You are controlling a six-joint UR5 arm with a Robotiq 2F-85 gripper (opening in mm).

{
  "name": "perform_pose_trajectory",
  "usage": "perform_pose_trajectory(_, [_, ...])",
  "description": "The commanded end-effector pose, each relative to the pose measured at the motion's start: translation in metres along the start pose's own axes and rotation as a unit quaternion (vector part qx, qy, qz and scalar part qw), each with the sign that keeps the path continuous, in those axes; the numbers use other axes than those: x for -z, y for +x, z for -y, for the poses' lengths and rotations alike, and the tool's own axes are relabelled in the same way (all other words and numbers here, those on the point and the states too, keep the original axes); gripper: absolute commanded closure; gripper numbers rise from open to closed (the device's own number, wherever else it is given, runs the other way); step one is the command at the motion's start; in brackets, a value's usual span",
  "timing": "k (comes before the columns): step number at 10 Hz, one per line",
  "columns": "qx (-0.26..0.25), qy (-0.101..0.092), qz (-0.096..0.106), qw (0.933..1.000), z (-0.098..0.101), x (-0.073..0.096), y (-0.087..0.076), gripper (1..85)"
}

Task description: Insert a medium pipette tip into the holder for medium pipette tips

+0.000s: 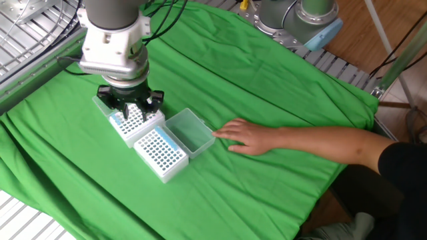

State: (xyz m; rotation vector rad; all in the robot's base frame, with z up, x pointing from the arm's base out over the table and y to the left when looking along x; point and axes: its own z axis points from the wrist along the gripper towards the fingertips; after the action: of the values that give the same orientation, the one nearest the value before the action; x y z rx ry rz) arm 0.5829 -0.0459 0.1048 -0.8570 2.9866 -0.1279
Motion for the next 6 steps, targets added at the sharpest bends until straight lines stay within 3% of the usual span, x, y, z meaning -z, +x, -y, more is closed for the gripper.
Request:
perform_pose_trajectory(1, [0.002, 0.002, 0.007, 1.0, 0.007, 0.0, -0.002, 44.3])
perform_pose_trajectory(3, [0.043, 0.003, 0.02, 0.9989, 0.04, -0.011, -0.005, 43.3])
perform_pose_trajectory(5, [0.061, 0.017, 0.026, 0.9976, 0.056, -0.02, -0.01, 44.3])
perform_pose_trajectory(6, [0.065, 0.014, 0.031, 0.9973, 0.056, -0.024, -0.014, 45.3])
